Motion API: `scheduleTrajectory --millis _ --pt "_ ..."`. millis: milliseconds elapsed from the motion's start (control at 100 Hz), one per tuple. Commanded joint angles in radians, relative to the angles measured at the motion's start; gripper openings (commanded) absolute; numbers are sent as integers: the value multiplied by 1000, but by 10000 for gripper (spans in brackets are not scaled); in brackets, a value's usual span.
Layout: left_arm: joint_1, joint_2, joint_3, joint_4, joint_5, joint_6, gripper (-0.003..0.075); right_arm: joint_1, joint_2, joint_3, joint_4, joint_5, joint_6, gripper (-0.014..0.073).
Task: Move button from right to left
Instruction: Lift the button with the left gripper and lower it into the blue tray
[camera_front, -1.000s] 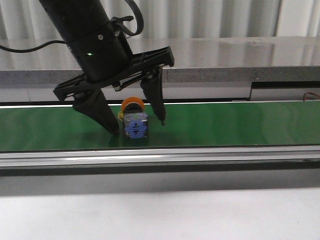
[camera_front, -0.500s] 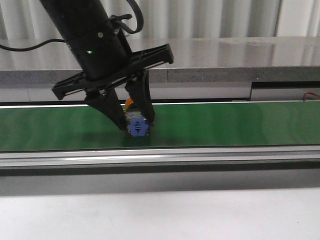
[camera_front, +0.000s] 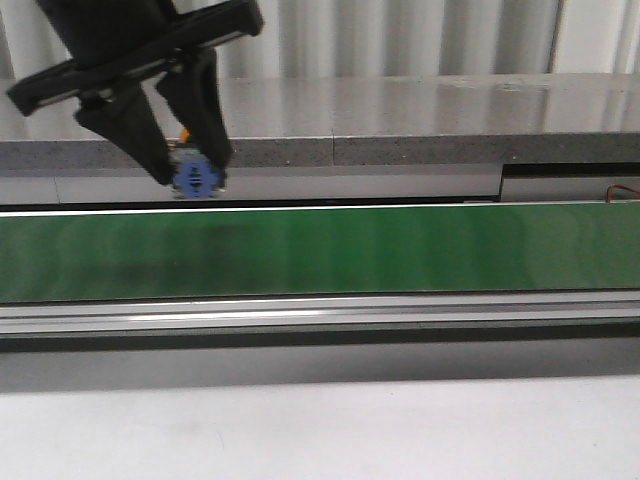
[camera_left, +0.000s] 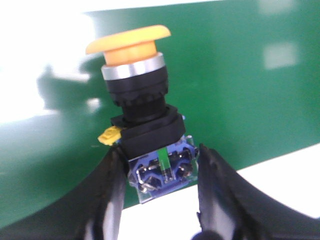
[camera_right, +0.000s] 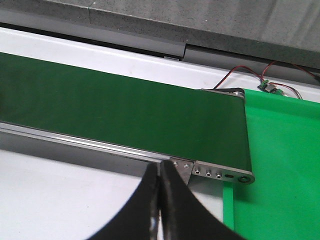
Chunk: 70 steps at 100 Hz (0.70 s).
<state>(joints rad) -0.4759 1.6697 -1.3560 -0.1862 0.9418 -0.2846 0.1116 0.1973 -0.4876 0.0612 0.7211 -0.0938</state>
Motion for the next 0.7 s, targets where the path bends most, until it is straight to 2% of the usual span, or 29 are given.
scheduleTrajectory --millis 0,160,380,690 --pt "46 -73 -28 55 28 4 -20 1 10 -22 -1 -76 -7 -66" --pt "140 -92 -28 194 127 16 -20 1 10 -22 -1 -76 -7 -66" --pt "295 -92 -28 265 239 182 -20 1 10 -22 -1 -76 -7 -66" --pt "522 -92 -28 286 245 412 -20 1 10 -22 -1 -76 -7 -66"
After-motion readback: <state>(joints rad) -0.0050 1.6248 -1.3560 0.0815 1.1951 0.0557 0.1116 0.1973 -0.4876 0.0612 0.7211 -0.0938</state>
